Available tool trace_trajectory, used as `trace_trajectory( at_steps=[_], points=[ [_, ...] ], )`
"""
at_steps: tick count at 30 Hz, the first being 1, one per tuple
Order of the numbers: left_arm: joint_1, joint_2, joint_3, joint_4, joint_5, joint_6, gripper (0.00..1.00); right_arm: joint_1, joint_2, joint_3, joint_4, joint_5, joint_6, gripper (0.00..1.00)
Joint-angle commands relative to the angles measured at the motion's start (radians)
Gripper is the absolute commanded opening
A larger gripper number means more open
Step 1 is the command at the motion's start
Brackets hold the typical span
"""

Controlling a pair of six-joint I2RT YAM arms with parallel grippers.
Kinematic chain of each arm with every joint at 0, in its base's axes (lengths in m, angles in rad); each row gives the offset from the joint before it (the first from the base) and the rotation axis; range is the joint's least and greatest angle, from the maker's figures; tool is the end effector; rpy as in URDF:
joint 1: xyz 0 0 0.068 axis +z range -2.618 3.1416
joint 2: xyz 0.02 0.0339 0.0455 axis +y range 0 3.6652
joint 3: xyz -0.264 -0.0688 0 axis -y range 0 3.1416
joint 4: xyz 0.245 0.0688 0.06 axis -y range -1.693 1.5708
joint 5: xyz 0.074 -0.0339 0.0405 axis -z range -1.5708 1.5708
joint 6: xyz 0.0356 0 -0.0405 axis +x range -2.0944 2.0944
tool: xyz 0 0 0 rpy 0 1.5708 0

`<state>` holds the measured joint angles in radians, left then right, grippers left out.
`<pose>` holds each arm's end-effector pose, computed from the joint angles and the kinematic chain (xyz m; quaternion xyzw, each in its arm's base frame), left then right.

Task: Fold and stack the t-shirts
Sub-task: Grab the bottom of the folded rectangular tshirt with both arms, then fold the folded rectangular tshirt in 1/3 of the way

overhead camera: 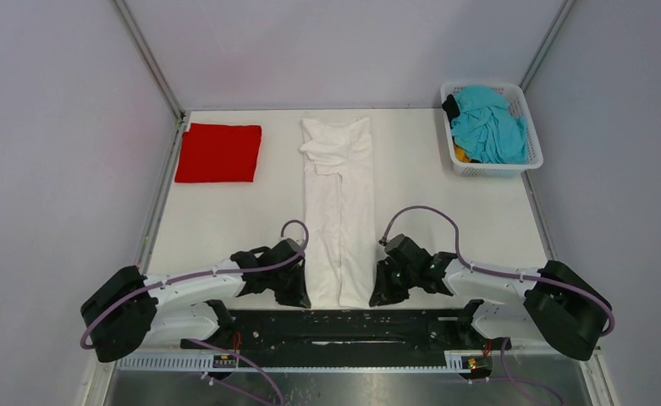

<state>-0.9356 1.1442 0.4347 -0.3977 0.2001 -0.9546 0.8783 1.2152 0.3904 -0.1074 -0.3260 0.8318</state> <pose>0.1037 -0.1526 0.1424 0.0137 0.9686 -0.2422 0.0551 0.1206 0.1632 0.1353 -0.0727 0.9354 0.3348 0.0870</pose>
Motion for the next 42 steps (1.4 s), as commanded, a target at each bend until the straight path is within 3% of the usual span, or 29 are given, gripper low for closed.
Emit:
trace_trajectory(
  at_steps=[1,5,17,20,25,30,35,42],
  points=[
    [-0.003,-0.071,-0.018,-0.086,-0.075,-0.005,0.00,0.011,-0.038,-0.035,-0.093,0.034,-0.003,0.11],
    [-0.003,-0.145,-0.059,-0.083,-0.059,-0.028,0.00,0.011,-0.080,-0.058,-0.075,0.012,-0.011,0.00],
    [-0.035,-0.341,-0.128,0.024,0.120,-0.066,0.00,0.015,-0.162,-0.100,-0.003,-0.138,0.023,0.00],
    [-0.032,-0.369,-0.091,0.011,0.061,-0.028,0.00,0.013,-0.193,-0.076,0.001,-0.117,0.029,0.00],
    [0.023,-0.281,0.004,0.082,0.005,0.037,0.00,-0.006,-0.171,0.052,-0.143,0.024,-0.059,0.00],
    [0.136,-0.146,0.099,0.159,-0.031,0.120,0.00,-0.098,-0.108,0.170,-0.156,0.081,-0.106,0.00],
    [0.265,-0.059,0.176,0.236,-0.106,0.189,0.00,-0.214,0.033,0.318,-0.128,0.036,-0.129,0.00],
    [0.414,0.162,0.335,0.262,-0.084,0.251,0.00,-0.302,0.221,0.544,-0.168,0.066,-0.165,0.00]
  ],
)
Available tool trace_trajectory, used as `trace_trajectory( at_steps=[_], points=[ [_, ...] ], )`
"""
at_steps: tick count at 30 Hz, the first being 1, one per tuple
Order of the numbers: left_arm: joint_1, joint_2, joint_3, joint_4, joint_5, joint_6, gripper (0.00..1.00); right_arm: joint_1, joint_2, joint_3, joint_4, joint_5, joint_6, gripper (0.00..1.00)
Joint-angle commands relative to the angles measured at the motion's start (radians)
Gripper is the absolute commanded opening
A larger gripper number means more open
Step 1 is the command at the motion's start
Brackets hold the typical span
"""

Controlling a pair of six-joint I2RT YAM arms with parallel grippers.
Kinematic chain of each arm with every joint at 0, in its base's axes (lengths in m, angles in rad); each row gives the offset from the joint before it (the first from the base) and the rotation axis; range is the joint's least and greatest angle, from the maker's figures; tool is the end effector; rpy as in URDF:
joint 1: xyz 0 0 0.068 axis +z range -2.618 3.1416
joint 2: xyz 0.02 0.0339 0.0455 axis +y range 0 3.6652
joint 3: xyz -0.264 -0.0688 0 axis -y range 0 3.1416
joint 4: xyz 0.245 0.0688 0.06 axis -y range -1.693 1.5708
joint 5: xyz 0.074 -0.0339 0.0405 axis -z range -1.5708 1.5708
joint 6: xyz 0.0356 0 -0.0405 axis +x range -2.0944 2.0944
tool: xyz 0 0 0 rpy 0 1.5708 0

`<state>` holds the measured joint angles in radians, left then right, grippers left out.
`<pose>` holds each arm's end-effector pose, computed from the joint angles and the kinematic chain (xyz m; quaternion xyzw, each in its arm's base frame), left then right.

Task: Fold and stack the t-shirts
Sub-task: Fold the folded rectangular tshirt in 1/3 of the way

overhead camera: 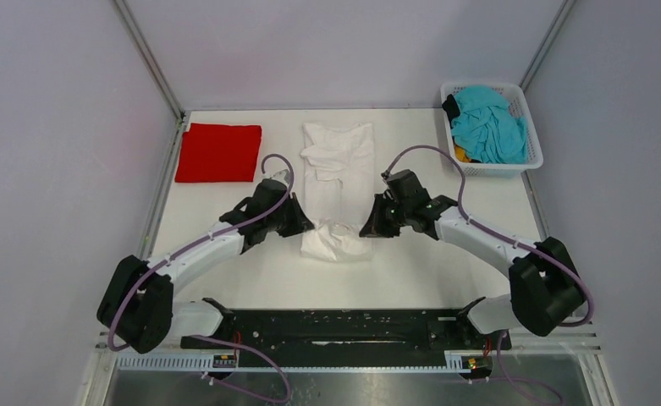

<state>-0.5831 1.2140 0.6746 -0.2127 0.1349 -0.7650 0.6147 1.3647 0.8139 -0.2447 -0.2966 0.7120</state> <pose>0.2049 -0.1409 0.2119 -0.0564 0.9139 -0.2962 0.2717 0.2242 0.1710 0.2176 -0.0113 0.9173 0.3380 0.2103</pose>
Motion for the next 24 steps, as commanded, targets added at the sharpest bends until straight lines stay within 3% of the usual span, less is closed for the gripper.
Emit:
trace_trajectory(
  at_steps=[1,11,24],
  points=[
    [0.079,0.123,0.123,0.079,-0.014,0.065,0.00,-0.050,0.095,0.151,-0.042,0.046,-0.055,0.00],
    [0.160,0.365,0.335,0.094,0.038,0.118,0.00,-0.137,0.307,0.371,-0.065,0.041,-0.124,0.03],
    [0.196,0.556,0.517,0.008,-0.031,0.155,0.02,-0.203,0.516,0.531,-0.045,0.041,-0.148,0.11]
  ],
)
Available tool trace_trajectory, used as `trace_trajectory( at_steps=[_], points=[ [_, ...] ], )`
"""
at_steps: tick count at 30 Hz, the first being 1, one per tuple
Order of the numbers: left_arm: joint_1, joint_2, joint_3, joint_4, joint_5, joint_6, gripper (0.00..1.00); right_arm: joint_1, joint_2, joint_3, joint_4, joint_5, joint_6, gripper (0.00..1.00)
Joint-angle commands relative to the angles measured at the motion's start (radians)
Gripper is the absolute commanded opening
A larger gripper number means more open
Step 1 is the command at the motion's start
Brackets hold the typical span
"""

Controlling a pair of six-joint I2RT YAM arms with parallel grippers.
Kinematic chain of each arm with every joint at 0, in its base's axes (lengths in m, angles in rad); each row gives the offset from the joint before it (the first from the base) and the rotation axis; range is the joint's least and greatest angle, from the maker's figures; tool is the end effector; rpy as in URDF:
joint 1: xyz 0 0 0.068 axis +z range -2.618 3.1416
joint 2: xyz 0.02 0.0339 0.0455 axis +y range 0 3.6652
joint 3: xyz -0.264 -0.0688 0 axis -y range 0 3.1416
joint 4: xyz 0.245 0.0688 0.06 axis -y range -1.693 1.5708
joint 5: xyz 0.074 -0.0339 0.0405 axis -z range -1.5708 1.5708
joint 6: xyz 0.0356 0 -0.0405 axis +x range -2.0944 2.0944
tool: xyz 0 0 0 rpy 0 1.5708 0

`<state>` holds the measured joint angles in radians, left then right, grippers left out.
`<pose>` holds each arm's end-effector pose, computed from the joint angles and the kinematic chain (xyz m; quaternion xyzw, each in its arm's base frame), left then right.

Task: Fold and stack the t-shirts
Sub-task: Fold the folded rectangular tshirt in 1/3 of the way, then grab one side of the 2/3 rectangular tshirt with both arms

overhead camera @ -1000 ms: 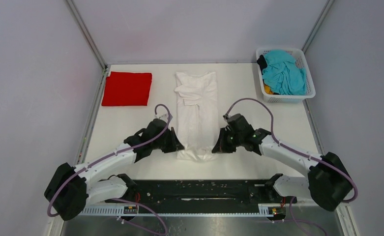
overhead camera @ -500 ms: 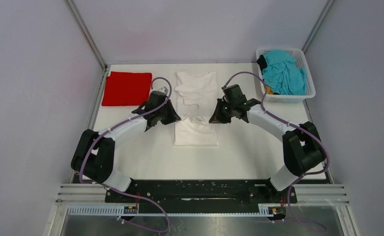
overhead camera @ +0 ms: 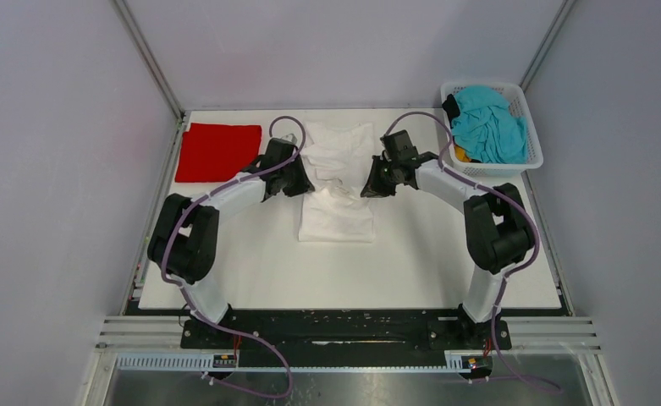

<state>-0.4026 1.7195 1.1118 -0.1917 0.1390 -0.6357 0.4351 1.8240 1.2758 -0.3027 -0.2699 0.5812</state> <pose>0.3391 -0.1498 0.2056 -0.0815 0.9211 -0.2421 0.2939 0.3568 0.1763 0.2112 0.0204 0.9284 0.2798 0.2437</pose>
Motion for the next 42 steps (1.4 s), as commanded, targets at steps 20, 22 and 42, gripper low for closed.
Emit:
trace_trajectory(
  at_steps=[20,22,42],
  points=[
    [0.030,-0.174,-0.186,0.014,0.038,-0.026,0.99,-0.066,-0.138,-0.212,0.111,-0.066,-0.029,0.98],
    [0.030,-0.230,-0.278,0.044,0.043,-0.060,0.98,-0.058,-0.176,-0.290,0.129,-0.082,-0.005,0.96],
    [-0.051,-0.197,-0.497,0.174,0.124,-0.148,0.27,0.048,-0.146,-0.492,0.234,-0.104,0.102,0.47]
  ],
)
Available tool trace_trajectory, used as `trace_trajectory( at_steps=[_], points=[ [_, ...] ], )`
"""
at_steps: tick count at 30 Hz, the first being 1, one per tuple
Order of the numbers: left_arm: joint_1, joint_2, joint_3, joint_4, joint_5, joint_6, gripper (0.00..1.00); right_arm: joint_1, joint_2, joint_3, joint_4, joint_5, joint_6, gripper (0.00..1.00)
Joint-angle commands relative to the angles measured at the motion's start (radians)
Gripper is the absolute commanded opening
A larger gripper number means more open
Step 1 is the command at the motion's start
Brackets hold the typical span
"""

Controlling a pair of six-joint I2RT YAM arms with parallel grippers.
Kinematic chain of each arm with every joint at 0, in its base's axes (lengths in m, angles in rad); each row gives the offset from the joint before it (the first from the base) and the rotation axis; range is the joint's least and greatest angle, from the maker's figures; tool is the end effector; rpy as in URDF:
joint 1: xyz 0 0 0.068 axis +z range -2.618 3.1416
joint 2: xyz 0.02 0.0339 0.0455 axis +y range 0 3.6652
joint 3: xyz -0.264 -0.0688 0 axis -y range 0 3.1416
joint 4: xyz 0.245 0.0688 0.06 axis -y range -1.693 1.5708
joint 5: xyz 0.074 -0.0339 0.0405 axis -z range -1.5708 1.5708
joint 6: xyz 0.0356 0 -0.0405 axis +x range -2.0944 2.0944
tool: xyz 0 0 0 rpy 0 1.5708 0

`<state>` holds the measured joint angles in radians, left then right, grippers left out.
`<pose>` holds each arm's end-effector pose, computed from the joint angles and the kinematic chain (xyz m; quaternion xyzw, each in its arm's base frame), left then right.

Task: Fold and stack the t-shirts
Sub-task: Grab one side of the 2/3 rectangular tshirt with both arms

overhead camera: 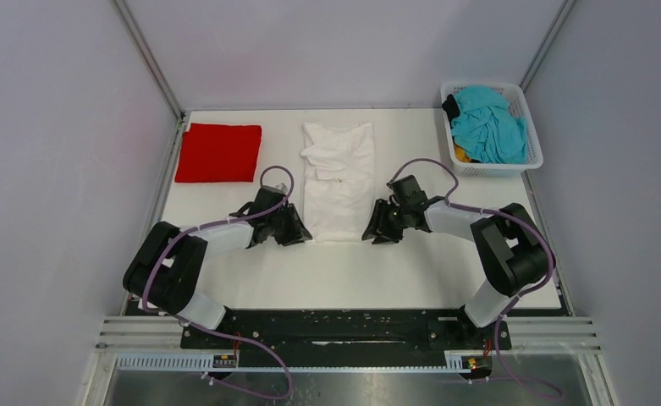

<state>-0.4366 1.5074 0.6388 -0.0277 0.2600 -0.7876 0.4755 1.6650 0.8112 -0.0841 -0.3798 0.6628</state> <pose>0.2454 -0.1246 0.1440 -0.1211 0.9288 -0.2886 0.1982 0.2735 0.1557 0.1448 0.0288 0.9347 0.3158 0.1607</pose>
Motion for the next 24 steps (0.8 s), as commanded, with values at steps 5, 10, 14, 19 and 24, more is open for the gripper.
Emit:
trace_trajectory(
  at_steps=[5,10,14,19,24],
  points=[
    [-0.018,0.006,-0.041,0.008,-0.014,0.009,0.00,0.008,0.019,-0.053,0.050,0.024,0.013,0.06],
    [-0.022,-0.041,-0.059,-0.008,-0.027,0.027,0.00,0.008,-0.004,-0.098,0.110,-0.004,-0.014,0.00],
    [-0.033,-0.097,-0.097,-0.015,-0.008,0.031,0.00,0.020,-0.087,-0.194,0.168,-0.034,-0.021,0.00],
    [-0.049,-0.182,-0.152,-0.093,0.043,0.028,0.00,0.088,-0.196,-0.258,0.114,-0.061,-0.074,0.00],
    [-0.094,-0.361,-0.244,-0.243,0.047,0.001,0.00,0.164,-0.326,-0.342,0.075,-0.091,-0.051,0.00]
  ],
)
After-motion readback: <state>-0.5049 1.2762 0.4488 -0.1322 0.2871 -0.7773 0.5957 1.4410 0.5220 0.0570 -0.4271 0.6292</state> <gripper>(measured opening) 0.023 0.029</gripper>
